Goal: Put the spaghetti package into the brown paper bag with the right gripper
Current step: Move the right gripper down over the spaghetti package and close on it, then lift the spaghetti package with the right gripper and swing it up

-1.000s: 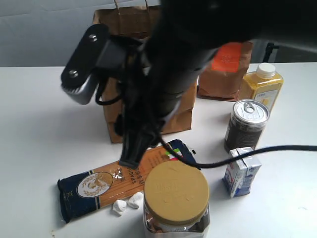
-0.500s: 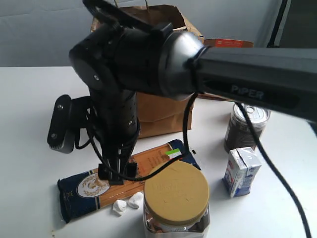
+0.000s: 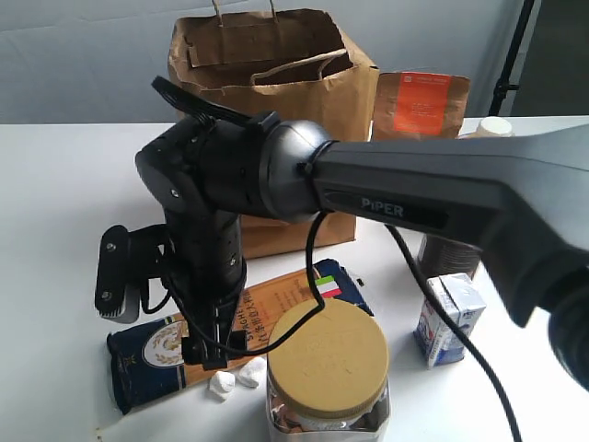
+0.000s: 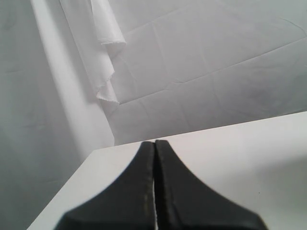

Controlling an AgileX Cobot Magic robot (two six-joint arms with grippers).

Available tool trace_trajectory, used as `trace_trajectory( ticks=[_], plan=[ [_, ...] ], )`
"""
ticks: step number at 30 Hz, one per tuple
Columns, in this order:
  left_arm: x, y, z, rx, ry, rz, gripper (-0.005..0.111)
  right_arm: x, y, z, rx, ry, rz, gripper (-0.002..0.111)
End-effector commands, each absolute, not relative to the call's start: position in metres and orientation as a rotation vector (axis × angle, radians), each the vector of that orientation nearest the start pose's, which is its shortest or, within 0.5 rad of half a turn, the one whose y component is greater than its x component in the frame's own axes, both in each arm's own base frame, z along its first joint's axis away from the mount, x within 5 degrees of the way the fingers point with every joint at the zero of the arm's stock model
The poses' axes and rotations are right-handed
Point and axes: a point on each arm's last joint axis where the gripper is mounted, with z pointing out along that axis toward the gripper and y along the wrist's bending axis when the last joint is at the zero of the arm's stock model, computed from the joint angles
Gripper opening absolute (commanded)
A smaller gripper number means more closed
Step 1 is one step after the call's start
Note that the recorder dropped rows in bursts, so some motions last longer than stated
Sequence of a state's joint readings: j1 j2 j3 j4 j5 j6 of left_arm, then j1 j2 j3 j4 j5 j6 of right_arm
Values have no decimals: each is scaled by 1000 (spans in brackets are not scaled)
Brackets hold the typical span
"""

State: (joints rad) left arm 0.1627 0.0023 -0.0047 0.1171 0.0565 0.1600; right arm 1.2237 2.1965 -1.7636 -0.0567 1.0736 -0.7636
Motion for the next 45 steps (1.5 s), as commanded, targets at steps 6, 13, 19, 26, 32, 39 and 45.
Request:
trace_trajectory(
  ticks=[6,13,19,26,32,39,45],
  plan=[
    [56,10,209,76,1542,349,0,172,426,155,-2521,1623,-22,96],
    [56,10,209,76,1542,349,0,176,427,136,-2531,1646,-14,96],
    [56,10,209,76,1542,349,0,179,428,118,-2537,1676,10,95],
    [56,10,209,76,1542,349,0,180,424,94,-2576,1780,41,87],
    [56,10,209,76,1542,349,0,176,415,102,-2603,1906,12,0],
    [56,10,209,76,1542,349,0,175,423,192,-2291,1766,29,0],
    [56,10,209,76,1542,349,0,153,421,262,-2153,1617,168,0]
  ],
)
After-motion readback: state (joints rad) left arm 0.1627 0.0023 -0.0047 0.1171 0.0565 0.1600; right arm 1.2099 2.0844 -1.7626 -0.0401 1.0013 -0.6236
